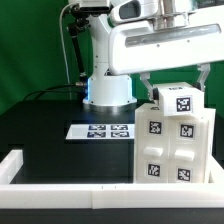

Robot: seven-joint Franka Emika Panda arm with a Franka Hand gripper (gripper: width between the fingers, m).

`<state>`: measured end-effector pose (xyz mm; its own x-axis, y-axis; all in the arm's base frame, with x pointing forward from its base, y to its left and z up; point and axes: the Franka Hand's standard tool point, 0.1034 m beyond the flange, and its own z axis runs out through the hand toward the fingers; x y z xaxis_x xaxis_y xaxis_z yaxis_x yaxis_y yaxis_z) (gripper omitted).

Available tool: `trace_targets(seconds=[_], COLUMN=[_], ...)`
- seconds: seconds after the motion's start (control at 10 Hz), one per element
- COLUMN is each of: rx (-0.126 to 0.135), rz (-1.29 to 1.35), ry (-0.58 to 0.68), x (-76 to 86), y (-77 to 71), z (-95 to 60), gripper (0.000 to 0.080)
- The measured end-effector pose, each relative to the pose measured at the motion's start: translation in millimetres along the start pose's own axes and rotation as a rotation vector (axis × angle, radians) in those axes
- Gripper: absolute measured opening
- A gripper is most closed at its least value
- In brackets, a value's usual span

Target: Assemble cabinet

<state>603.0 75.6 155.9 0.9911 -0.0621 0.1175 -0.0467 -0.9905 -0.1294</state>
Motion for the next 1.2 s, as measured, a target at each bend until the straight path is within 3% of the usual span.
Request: trace_targets(seconds=[0.7, 0.9, 1.2], rx=[0.018, 0.036, 0.085], rz=[0.618, 0.882, 1.211], ry=[0.033, 0.061, 0.059], x=[-0.4, -4.6, -2.6], y=[-3.5, -5.6, -8.0], z=[-0.7, -0.9, -1.6], gripper=[0.0560, 0.0560, 0.0560])
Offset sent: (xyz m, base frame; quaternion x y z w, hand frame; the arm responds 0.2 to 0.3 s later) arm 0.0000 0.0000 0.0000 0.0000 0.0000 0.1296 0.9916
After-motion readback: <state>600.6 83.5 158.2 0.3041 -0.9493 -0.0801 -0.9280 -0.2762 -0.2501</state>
